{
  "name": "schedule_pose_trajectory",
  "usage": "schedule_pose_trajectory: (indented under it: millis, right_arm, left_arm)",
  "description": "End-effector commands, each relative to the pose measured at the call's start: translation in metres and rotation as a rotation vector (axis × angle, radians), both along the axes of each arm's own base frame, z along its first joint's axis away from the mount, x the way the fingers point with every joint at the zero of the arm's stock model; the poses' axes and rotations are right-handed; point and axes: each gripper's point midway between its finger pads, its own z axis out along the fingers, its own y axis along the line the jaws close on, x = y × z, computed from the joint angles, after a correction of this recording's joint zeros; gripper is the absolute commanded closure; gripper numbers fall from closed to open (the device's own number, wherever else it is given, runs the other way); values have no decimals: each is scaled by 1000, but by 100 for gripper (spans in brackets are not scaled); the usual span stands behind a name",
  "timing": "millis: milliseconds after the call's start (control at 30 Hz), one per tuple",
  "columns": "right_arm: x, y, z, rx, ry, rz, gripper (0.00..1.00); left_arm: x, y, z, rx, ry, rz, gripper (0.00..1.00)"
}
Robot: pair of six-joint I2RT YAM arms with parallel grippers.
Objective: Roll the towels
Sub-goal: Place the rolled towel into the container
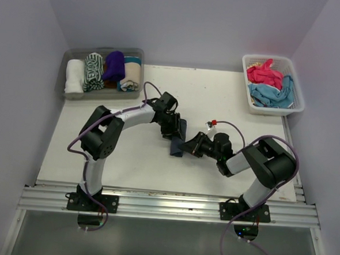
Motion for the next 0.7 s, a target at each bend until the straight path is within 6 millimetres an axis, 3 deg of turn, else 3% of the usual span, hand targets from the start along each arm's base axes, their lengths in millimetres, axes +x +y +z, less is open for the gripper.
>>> schedule_pose_trajectory:
  millis: [0,67,133,167,267,400,467,500,667]
  right_arm:
    - [-7,0,1,5,1,18,78]
    - [-6,-2,2,-26,1,18,68]
    - [-2,-5,10,-46,-30,1,58]
    - [-3,-9,5,-93,-16,4,51]
    - [-1,-19,9,-188,-41,-7,45]
    - [1,-37,20,-314,-85,-42,43]
    - [-2,-51,14,-392,-71,-62,42]
    - [0,-55,23,-402,-96,-80,42]
    - [-1,-79,25,-516,-109,-141,42]
  left_arm:
    - [16,-7,13,10,-59,23,61]
    - [21,-4,16,43,-84,28,69]
    - [26,3,17,99,-106,25,70]
    - [27,6,17,121,-116,17,70]
    - [29,22,12,223,-128,-9,70]
    - [25,45,0,343,-125,-33,70]
    - [24,54,-4,387,-133,-31,71]
    - [22,58,-5,400,-133,-33,71]
    - [28,71,5,457,-183,-22,76]
